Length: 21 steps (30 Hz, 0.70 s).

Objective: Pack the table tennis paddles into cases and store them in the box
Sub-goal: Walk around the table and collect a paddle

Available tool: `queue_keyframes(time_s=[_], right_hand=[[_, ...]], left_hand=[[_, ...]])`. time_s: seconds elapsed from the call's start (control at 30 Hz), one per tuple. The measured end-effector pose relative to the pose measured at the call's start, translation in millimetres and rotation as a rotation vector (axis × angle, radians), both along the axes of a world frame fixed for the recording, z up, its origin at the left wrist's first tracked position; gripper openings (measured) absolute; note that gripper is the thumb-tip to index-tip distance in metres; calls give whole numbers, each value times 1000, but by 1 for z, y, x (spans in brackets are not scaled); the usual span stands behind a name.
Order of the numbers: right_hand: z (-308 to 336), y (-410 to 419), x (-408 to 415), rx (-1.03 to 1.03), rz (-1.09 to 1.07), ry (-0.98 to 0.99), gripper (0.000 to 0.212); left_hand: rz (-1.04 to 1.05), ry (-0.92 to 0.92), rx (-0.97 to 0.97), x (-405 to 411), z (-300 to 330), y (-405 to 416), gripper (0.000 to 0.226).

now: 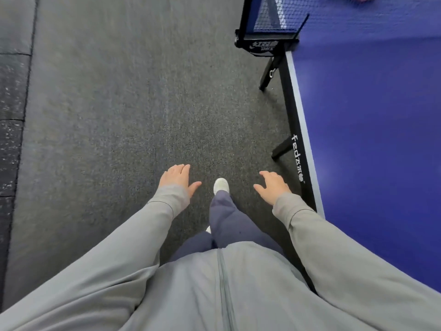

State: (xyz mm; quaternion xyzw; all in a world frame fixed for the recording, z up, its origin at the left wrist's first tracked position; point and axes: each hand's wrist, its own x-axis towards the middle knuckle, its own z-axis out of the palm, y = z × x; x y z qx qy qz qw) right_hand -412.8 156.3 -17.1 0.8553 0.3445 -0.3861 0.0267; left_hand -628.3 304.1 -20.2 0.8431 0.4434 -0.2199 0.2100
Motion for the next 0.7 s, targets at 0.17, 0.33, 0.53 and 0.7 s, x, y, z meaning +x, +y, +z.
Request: queue_keyframes(time_s=[0.17, 0.33, 0.53, 0.7], right_hand=[[-13, 74, 30, 12, 46, 54, 52], [-14, 130, 64, 22, -59, 129, 50], [-12, 196, 95, -34, -10, 120, 50], [-16, 268, 100, -43, 6, 110, 51]], left_hand=[[83, 9, -26, 27, -2, 52, 68], [105, 46, -48, 56, 2, 105, 68], [181, 31, -83, 79, 2, 178, 66], [185, 17, -92, 87, -9, 253, 66]])
